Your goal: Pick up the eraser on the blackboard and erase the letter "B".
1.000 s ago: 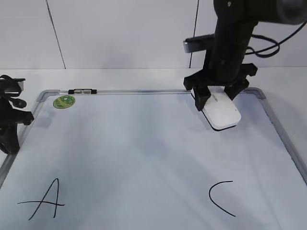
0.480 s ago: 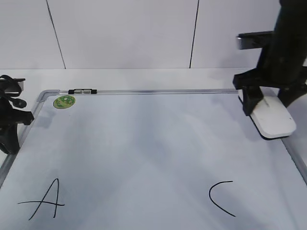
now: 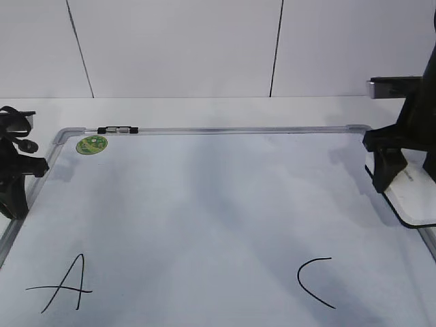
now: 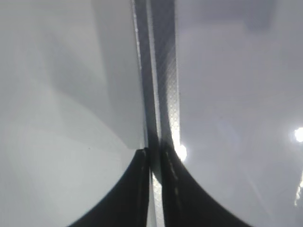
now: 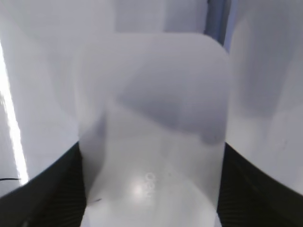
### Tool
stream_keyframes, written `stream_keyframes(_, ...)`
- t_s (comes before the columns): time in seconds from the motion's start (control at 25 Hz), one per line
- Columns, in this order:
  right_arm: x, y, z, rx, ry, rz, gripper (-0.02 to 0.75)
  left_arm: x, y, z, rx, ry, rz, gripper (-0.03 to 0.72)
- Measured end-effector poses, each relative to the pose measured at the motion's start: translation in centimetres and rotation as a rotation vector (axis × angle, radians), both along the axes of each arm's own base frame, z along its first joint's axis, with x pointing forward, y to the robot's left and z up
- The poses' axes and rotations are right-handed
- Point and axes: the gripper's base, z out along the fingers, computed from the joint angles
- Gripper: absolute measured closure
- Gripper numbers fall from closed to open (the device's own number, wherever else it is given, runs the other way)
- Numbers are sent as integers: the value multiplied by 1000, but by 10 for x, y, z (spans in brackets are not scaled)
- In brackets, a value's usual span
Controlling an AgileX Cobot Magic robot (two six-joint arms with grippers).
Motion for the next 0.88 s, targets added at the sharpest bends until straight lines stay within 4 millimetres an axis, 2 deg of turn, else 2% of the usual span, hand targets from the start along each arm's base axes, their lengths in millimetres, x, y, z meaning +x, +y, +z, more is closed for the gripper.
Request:
stream_keyframes(0.24,1,-1,-11,31,17,27,211,0,0,0,0,0,0,657)
stream_keyframes(0.56,10,2,-38,52,58,23,211,0,0,0,-1,0,0,657)
stream_keyframes(0.88,14,-18,-41,63,34,-40,211,0,0,0,-1,0,1,657)
